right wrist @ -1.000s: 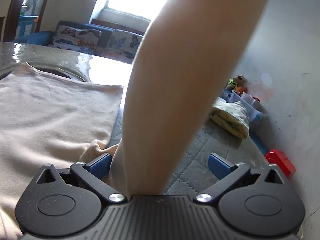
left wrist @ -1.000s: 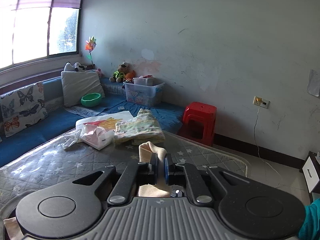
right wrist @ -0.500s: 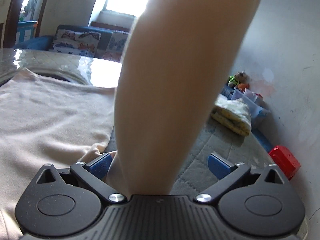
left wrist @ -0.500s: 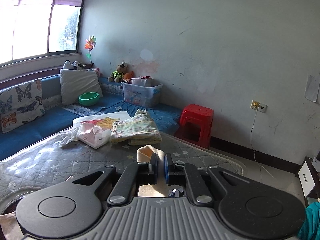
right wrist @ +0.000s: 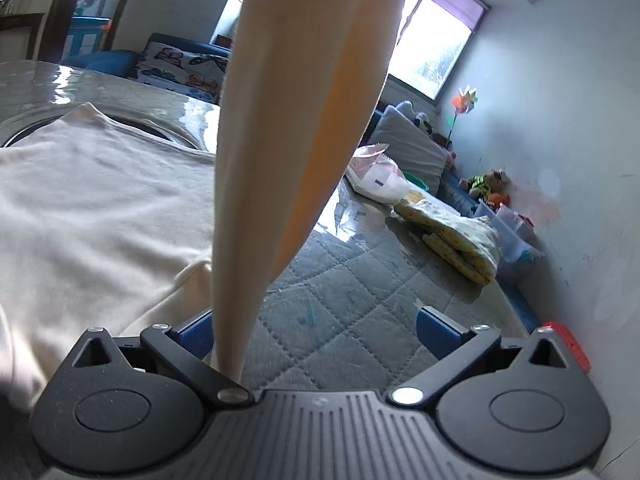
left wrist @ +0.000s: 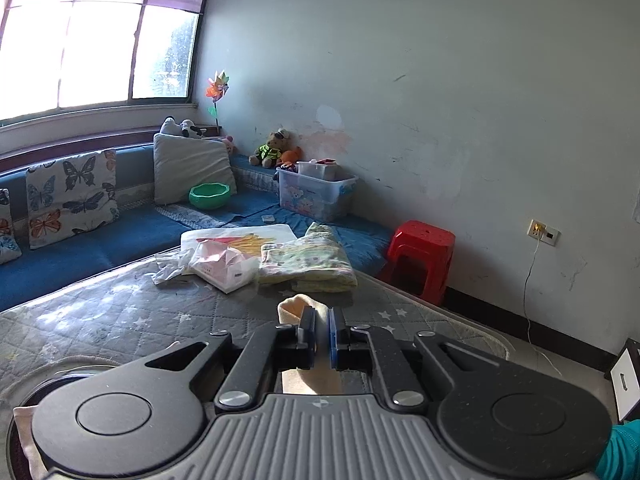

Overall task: Fold clothes
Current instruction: 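Lower the held sleeve across the shirt body with the left gripper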

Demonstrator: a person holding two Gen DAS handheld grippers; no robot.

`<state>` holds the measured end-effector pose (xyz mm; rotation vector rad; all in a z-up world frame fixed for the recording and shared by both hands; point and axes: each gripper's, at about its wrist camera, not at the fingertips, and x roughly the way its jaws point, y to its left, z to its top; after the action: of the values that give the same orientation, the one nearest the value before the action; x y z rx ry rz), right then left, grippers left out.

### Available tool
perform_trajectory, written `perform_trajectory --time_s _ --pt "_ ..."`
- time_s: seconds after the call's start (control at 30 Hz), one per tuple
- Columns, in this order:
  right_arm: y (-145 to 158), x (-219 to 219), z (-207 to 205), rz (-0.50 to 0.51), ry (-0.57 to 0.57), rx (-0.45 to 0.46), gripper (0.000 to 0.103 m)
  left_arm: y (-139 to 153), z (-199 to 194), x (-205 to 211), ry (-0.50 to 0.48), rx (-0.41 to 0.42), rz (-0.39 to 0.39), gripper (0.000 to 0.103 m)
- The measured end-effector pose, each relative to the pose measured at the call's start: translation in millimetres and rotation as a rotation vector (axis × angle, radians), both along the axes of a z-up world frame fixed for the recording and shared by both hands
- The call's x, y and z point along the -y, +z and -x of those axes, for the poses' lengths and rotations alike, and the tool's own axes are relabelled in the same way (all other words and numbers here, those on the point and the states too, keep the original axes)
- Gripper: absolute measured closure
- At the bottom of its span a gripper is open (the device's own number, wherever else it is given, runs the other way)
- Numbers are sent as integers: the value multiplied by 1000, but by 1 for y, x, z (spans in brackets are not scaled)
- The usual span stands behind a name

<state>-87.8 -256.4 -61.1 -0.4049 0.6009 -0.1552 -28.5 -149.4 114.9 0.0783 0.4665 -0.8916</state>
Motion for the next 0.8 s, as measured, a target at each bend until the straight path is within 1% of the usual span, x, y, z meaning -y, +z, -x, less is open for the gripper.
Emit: perform_trajectory --time_s 0.07,0.1,0.17,0.27,0.37,0.4,0.53,0.63,0.77,0.8 --pt "-2 -3 2 10 -10 -8 0 1 2 -1 7 8 2 95" --pt "-1 4 12 11 -12 -13 0 2 3 -3 14 16 3 95" --pt "4 5 18 4 -8 -12 0 2 5 -6 26 25 4 95" --pt "11 5 23 16 15 7 0 2 5 -12 42 25 8 95" --pt "10 -2 29 60 30 9 0 -1 5 -22 61 19 8 95" --pt "10 0 30 59 31 6 0 -5 4 -27 69 10 4 95" --pt "10 4 33 51 37 -1 0 -32 -5 -46 116 -56 -52 94" --pt "12 9 33 35 55 -4 0 -61 -6 -56 108 -113 -113 92" --pt "14 11 33 20 67 -11 0 -97 9 -59 13 -172 -174 89" --pt "14 12 33 12 72 -13 0 -103 14 -58 -14 -179 -182 86"
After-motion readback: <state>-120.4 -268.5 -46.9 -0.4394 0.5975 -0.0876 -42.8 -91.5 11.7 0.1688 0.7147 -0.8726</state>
